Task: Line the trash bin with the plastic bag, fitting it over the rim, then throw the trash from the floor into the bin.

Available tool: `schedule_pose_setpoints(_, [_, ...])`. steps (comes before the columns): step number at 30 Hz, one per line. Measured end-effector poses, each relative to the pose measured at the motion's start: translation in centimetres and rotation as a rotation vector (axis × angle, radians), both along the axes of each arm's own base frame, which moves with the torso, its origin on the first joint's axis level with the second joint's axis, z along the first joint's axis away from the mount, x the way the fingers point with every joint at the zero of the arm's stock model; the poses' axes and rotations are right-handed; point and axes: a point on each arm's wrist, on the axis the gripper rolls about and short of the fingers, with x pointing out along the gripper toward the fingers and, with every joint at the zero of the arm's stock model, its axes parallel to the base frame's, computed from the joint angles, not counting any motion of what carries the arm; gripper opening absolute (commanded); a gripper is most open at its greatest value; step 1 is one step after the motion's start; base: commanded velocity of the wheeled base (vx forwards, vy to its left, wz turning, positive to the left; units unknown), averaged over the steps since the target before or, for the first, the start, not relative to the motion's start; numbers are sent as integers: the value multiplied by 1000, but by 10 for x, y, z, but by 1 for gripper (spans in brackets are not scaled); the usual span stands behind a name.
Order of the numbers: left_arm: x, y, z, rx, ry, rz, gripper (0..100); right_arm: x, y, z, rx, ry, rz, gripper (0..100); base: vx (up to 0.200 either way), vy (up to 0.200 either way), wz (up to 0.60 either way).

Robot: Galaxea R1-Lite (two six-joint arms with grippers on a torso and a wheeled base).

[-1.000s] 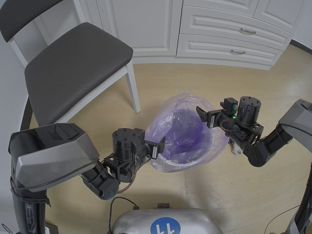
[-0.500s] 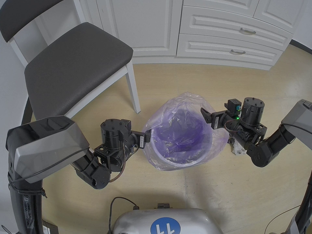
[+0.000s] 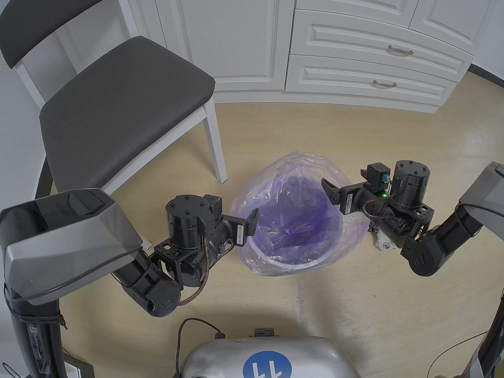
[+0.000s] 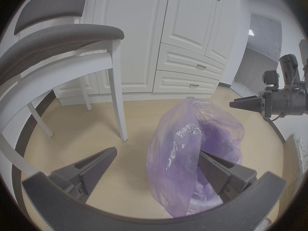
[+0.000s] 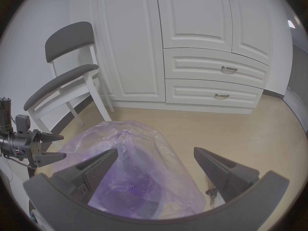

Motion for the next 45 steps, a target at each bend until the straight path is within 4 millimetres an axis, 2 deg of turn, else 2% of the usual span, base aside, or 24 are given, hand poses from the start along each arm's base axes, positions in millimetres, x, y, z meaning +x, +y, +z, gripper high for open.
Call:
schedule_pose_setpoints(15, [-5, -4, 1, 3, -2, -15, 100, -14, 5, -2, -49, 10, 32, 100, 0, 0, 0])
schedule_pose_setpoints(45, [-13, -8, 3, 7, -3, -33, 100, -21, 6, -8, -65, 33, 40, 100, 0, 0, 0])
